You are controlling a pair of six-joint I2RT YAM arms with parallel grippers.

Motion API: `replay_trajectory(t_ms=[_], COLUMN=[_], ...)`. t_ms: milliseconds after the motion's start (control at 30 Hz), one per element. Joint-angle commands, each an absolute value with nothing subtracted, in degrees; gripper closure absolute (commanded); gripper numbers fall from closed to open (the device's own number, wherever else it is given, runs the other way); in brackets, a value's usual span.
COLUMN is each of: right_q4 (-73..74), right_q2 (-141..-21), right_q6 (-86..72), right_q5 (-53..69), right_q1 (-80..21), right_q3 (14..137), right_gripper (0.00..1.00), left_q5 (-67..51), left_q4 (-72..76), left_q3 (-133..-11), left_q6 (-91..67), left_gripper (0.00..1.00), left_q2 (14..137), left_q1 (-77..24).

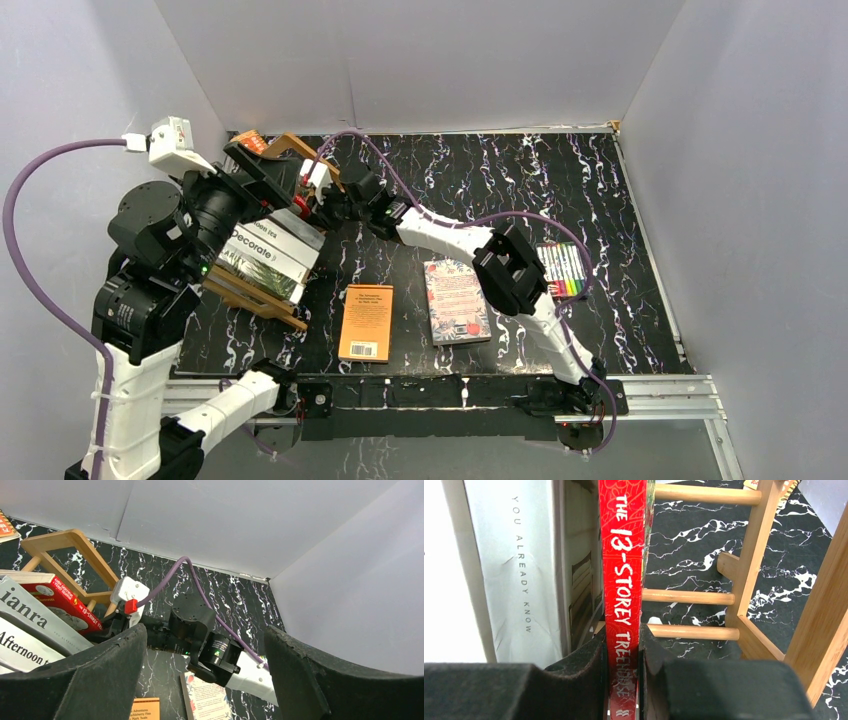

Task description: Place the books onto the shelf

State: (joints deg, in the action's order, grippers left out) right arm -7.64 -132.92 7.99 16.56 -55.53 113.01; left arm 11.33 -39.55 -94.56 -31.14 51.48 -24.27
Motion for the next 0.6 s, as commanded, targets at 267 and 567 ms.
replay_trajectory(t_ms=[267,567], right_q4=[-9.0,-9.7], right_q2=[-134.1,-131.0], right_q6=[8.5,7.5], right_q5=[17.1,17.4], right_q1=[-55.9,-56.0], right_q3=[119.1,116.5], right_gripper=[0.65,0.58], left_q5=[11.1,11.1], left_q4=[-40.0,-39.9], left_q3=[-94.8,-94.6], left_q6=[-31.1,-30.7], left_gripper=[0.16,0.16], left_q2=[52.0,52.1], left_q1=[-24.3,-24.3])
